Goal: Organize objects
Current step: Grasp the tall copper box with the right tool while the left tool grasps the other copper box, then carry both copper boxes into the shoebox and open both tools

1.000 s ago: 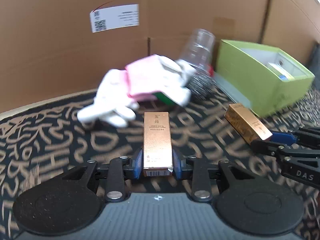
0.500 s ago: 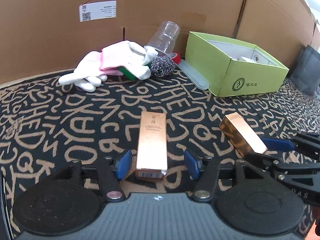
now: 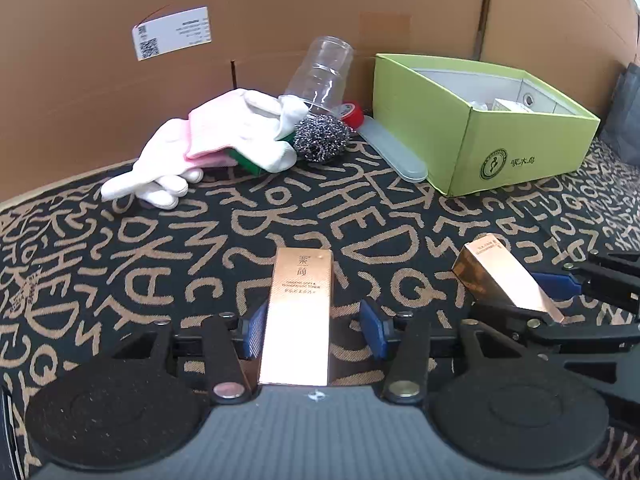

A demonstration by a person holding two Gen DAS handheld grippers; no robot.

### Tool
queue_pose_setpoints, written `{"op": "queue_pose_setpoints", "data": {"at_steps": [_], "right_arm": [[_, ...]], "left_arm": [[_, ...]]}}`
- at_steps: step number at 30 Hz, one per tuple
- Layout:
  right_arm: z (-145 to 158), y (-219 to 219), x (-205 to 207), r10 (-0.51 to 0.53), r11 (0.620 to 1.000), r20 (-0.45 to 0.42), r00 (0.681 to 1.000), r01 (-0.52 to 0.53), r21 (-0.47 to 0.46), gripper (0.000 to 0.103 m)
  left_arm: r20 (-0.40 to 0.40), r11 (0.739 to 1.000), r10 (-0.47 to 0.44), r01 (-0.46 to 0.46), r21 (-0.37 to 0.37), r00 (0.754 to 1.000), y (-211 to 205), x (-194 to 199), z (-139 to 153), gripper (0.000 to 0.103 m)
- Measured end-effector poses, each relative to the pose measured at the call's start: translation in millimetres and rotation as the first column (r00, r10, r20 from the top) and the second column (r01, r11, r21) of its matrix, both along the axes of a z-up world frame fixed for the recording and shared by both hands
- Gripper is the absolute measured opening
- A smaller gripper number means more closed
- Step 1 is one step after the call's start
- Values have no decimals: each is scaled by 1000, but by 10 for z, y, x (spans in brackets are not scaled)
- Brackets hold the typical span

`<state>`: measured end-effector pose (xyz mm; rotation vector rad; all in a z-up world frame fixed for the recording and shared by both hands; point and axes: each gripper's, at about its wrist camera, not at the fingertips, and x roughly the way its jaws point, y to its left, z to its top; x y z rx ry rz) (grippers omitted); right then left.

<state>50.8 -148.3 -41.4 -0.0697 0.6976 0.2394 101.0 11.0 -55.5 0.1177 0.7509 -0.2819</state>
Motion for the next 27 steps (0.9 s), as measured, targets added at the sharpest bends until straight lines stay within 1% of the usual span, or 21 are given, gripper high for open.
{"op": "queue_pose_setpoints", "data": {"at_steps": [1,2,3,7,11,15,19,21,23,25,27], "right_arm": [[-7,-5,-4,-1,1000,6,1000,1,1,31],[-10,-15,-11,-1,1000,10,1000,1,2,30],[-12,-31,-19,1,1000,10,1000,-1,9,30],[12,-107,-66,12,999,6,1000,-12,30,30],[160,-253,-142,-6,999,52,999,4,42,30],[421,-463,-171,-51,998,138,989,46,42,30],[701,-716,-134,-92,996,221,971,87,31,30],[827,-832,-92,-109,994,255,961,109,16,30],[941,-933,-30,-127,991,288,949,136,-11,30],[1036,-1033,66,-154,984,320,935,173,-32,30],[1110,-1163,197,-190,977,342,920,213,-29,30]], "left_arm": [[-2,1000,-3,3,1,1000,-10,1,5,45],[-6,1000,-10,10,1,1000,-20,2,12,36],[-10,1000,-15,15,1,1000,-37,0,20,33],[-32,999,-35,34,-22,999,-115,-32,64,33],[-35,991,-89,85,-106,995,-224,-56,229,33],[34,977,-147,151,-151,989,-437,-52,534,33],[105,960,-186,203,-192,977,-663,23,864,33],[136,954,-199,224,-201,971,-784,92,1002,33],[162,951,-206,237,-201,965,-917,180,1115,33],[171,945,-214,249,-215,962,-1044,303,1188,33],[178,941,-211,249,-228,961,-1173,454,1224,33]]}}
